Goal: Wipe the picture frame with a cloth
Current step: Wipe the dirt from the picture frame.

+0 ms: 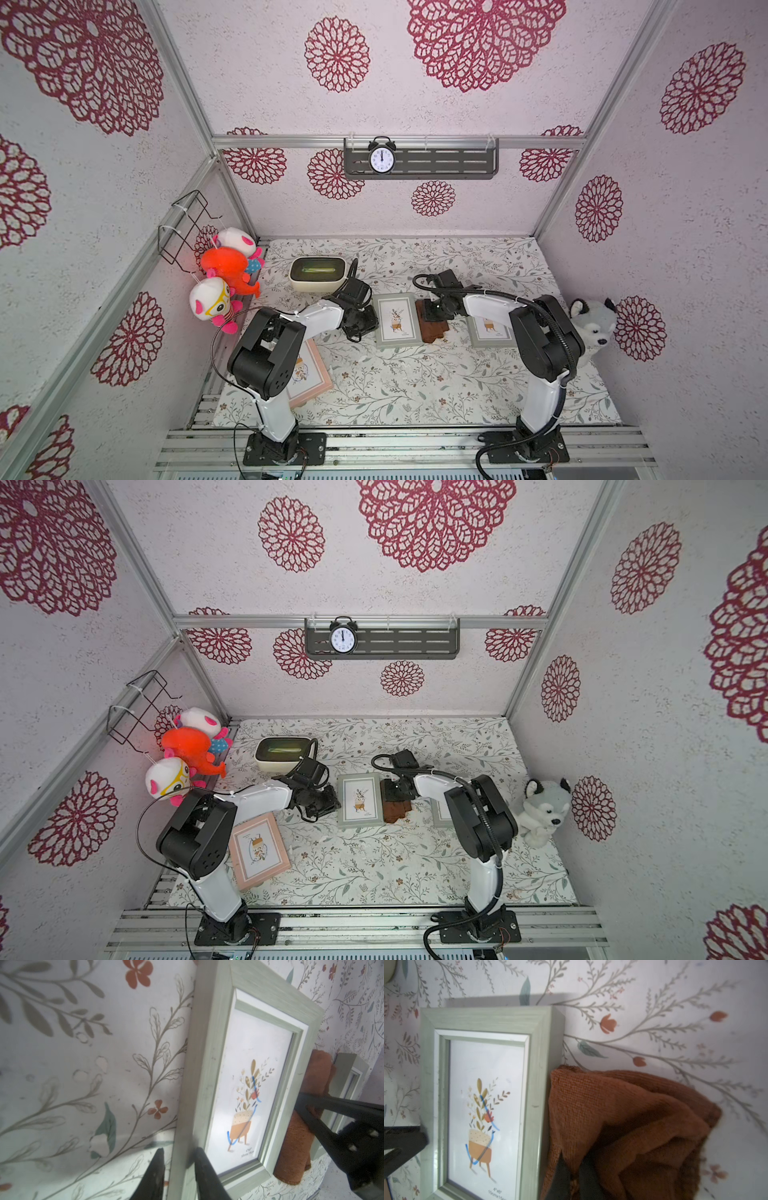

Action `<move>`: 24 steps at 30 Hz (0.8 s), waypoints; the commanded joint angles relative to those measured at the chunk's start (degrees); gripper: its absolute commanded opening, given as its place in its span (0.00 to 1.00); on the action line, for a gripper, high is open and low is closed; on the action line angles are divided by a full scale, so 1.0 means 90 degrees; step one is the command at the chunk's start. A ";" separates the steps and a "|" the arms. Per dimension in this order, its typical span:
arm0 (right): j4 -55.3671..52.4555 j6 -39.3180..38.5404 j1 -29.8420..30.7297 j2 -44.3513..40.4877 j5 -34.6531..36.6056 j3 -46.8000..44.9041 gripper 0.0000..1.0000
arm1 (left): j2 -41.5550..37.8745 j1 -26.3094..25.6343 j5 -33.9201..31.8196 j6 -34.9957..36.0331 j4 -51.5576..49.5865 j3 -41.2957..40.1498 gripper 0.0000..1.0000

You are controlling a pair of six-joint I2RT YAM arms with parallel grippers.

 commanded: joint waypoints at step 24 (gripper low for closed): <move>-0.0837 -0.0514 -0.0205 -0.1284 0.1018 0.0281 0.00 | 0.0682 -0.0026 -0.0581 -0.0187 -0.0015 -0.0070 0.21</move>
